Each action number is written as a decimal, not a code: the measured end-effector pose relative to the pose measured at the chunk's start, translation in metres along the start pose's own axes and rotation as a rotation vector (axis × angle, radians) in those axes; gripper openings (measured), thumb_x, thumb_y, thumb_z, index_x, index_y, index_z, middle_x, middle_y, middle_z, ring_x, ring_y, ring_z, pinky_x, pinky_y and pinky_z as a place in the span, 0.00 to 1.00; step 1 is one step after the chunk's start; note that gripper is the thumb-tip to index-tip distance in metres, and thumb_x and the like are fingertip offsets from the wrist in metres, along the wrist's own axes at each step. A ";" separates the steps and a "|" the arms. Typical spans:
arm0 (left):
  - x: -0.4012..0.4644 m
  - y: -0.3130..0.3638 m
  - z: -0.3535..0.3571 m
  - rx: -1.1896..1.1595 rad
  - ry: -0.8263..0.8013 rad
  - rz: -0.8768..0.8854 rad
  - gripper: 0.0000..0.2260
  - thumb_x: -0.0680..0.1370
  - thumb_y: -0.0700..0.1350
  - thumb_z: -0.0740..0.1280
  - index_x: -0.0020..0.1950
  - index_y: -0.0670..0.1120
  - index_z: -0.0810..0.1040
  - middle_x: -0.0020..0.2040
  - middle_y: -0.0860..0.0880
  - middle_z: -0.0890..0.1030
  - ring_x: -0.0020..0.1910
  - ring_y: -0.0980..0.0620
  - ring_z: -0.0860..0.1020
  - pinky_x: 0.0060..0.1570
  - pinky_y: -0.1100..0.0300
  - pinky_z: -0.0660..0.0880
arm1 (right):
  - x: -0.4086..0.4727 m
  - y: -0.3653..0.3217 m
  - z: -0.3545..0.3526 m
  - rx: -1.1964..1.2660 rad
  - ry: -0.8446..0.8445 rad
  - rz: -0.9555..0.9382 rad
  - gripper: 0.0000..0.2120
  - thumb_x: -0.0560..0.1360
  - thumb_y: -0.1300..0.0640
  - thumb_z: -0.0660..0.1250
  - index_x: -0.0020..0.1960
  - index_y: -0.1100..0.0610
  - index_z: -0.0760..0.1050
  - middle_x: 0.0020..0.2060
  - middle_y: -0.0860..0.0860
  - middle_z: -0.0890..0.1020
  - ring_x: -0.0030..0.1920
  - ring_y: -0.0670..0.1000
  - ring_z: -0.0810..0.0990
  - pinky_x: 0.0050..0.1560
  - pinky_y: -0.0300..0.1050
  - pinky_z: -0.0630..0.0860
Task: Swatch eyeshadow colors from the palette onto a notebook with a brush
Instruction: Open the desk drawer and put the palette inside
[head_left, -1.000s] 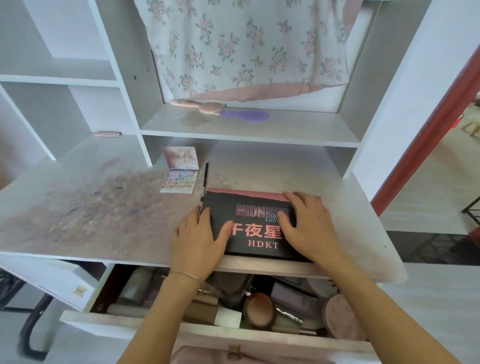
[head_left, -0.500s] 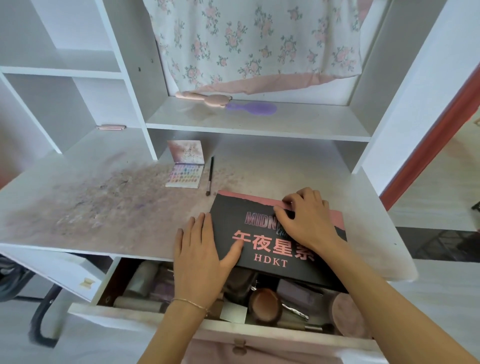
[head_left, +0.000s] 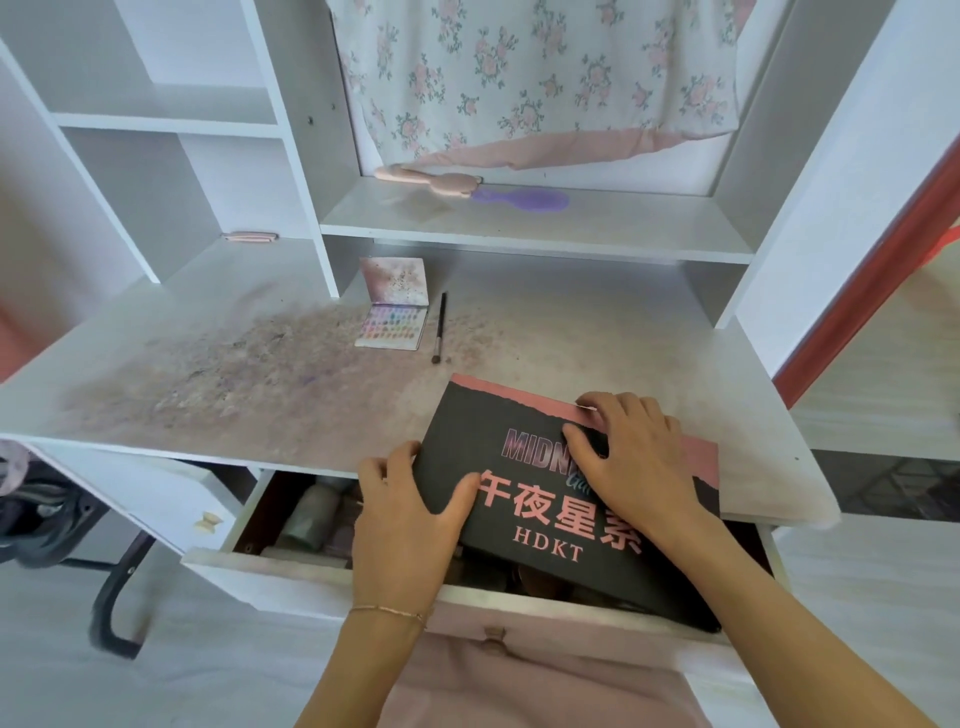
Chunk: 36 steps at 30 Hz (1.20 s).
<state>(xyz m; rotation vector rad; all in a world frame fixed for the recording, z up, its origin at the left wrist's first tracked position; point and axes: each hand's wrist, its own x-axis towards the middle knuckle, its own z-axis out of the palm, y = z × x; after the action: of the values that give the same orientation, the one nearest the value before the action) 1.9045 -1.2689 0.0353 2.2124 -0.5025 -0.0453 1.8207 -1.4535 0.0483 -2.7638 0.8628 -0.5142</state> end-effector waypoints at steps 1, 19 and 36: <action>0.001 -0.001 -0.002 -0.031 -0.005 -0.011 0.23 0.70 0.58 0.68 0.60 0.50 0.69 0.51 0.53 0.65 0.41 0.59 0.70 0.43 0.67 0.68 | 0.000 0.000 -0.001 0.001 -0.018 -0.013 0.19 0.76 0.43 0.56 0.64 0.49 0.69 0.56 0.50 0.74 0.57 0.50 0.69 0.56 0.46 0.64; -0.001 -0.053 -0.116 -0.455 0.051 -0.397 0.07 0.76 0.47 0.65 0.42 0.46 0.81 0.33 0.51 0.80 0.24 0.62 0.75 0.20 0.72 0.65 | -0.023 -0.110 0.016 0.419 -0.161 -0.383 0.16 0.78 0.54 0.57 0.63 0.58 0.72 0.57 0.51 0.70 0.58 0.46 0.64 0.55 0.30 0.57; -0.006 -0.065 -0.151 -0.199 0.003 -0.452 0.15 0.77 0.46 0.63 0.38 0.36 0.79 0.32 0.42 0.75 0.30 0.47 0.70 0.31 0.60 0.69 | -0.047 -0.146 0.018 0.509 -0.539 -0.603 0.21 0.78 0.47 0.56 0.69 0.53 0.66 0.71 0.47 0.64 0.70 0.43 0.59 0.67 0.36 0.53</action>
<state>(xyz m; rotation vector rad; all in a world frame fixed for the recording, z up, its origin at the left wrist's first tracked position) 1.9516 -1.1187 0.0822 2.0866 0.0136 -0.3170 1.8665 -1.3067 0.0615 -2.4311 -0.2102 -0.0328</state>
